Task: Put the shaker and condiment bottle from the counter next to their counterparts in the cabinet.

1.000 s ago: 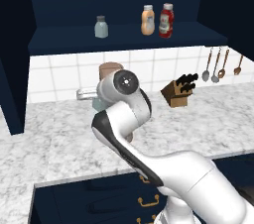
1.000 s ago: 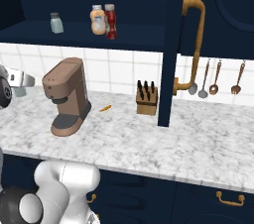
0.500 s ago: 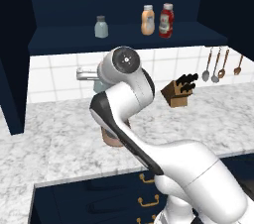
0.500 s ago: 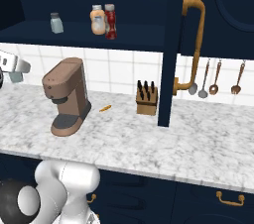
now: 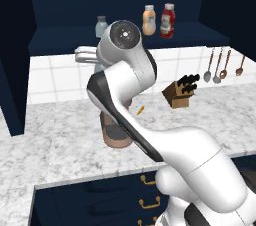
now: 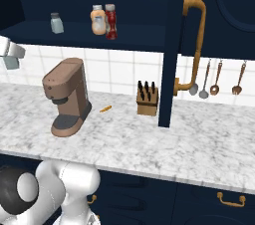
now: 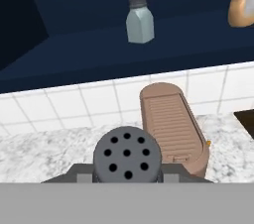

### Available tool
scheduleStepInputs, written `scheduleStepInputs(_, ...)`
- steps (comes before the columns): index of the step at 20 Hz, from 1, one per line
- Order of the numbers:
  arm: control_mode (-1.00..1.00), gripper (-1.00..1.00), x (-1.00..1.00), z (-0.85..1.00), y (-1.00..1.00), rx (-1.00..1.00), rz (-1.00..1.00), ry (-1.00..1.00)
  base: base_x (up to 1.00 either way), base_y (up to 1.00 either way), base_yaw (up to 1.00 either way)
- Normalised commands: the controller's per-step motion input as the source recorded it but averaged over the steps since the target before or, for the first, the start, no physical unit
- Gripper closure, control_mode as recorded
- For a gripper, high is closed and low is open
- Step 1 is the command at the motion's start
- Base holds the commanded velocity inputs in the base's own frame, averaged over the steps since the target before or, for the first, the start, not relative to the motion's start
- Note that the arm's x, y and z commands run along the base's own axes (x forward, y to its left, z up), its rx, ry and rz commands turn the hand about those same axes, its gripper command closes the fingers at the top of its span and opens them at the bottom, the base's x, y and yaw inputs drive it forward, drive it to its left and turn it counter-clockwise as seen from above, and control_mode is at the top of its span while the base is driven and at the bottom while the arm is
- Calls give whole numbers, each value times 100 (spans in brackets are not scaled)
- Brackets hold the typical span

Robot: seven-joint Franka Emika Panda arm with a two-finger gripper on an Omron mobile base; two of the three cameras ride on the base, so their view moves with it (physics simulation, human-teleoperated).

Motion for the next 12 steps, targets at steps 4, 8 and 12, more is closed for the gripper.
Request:
scheduleStepInputs(4,-100,100,0,52,-12,0,-3,0,0,0,0)
scheduleStepInputs(8,-100,100,-1,60,-21,0,-3,-1,0,0,0)
scheduleStepInputs(12,-100,100,0,59,-26,0,-2,-1,0,0,0)
